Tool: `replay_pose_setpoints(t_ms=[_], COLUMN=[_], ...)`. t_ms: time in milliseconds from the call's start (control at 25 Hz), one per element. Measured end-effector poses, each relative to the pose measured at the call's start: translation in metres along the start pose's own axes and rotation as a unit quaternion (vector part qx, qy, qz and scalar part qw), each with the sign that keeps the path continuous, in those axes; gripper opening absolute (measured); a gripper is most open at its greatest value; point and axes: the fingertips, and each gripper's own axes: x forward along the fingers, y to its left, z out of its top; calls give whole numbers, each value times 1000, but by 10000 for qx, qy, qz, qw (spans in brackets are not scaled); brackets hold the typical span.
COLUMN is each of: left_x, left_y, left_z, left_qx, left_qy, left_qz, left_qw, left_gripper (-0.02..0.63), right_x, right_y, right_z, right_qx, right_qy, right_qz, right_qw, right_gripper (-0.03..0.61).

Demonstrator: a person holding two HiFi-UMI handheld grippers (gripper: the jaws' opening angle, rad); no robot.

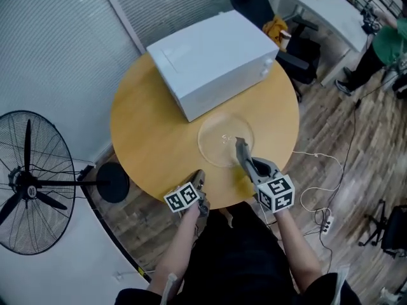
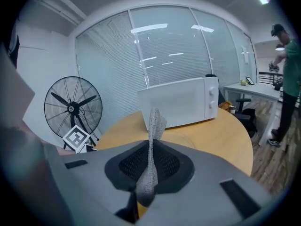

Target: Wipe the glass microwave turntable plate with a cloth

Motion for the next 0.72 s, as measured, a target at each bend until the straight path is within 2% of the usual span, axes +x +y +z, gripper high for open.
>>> replay_pose_setpoints(t_ms=[160, 280, 360, 520, 720], left_x=[-30, -54, -72, -103, -135], left_y=[-26, -56, -79, -115, -149], left_z=[20, 37, 53, 85, 113], left_qx=[410, 289, 353, 971, 1646], left_qy=[-275, -505, -706, -1033, -1324], left_qz=[-335, -824, -1104, -1368, -1483], left_qw=[9982, 9949, 9907, 9804, 9661], left_gripper=[15, 6, 0, -3, -3], right_x=[-20, -34, -42, -53, -71], right_y=[11, 21, 27, 39, 55], right_z=[19, 31, 38, 56, 81], right_qx=[83, 99, 136, 167, 50], right_qy=[-403, -644, -784, -1076, -1399], right_qz=[-122, -148, -171, -208, -142], right_qw=[9991, 9978, 9967, 9938, 9900], right_gripper=[28, 28, 28, 28, 25])
